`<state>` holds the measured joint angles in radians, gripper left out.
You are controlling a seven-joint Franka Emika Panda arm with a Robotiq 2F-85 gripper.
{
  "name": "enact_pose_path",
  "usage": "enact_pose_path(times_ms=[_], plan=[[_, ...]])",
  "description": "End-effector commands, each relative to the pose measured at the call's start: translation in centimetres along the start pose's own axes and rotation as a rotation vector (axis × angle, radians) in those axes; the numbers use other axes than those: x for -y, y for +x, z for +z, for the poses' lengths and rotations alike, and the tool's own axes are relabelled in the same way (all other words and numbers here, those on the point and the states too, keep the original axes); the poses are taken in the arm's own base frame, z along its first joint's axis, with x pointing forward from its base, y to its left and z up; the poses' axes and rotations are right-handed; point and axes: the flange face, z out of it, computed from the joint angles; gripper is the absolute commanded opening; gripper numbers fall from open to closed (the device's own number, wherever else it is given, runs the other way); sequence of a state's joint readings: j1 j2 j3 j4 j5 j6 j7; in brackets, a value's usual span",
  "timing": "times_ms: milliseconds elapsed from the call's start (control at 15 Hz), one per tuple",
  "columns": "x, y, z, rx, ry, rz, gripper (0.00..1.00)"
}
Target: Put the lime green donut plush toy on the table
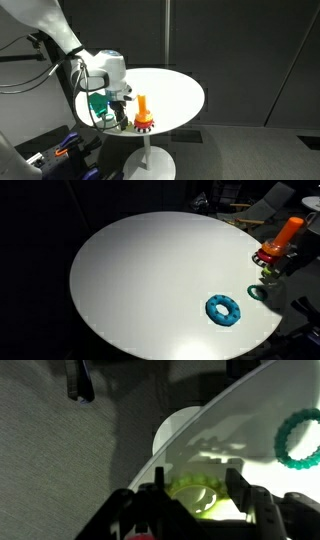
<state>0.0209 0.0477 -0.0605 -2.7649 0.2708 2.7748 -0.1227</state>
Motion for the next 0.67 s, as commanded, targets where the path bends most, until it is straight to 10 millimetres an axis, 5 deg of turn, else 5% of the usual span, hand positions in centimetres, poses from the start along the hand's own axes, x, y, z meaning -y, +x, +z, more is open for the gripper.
enact_pose_path(times_ms=[0,267,600], plan=[[-0.1,0.5,-0.1,0.001,-0.002,0.009,0.74],[-0.2,0.6,-0.5,0.010,0.005,0.008,1.00],[0.0,0.7,-1.8,0.052,-0.004,-0.015,1.00]])
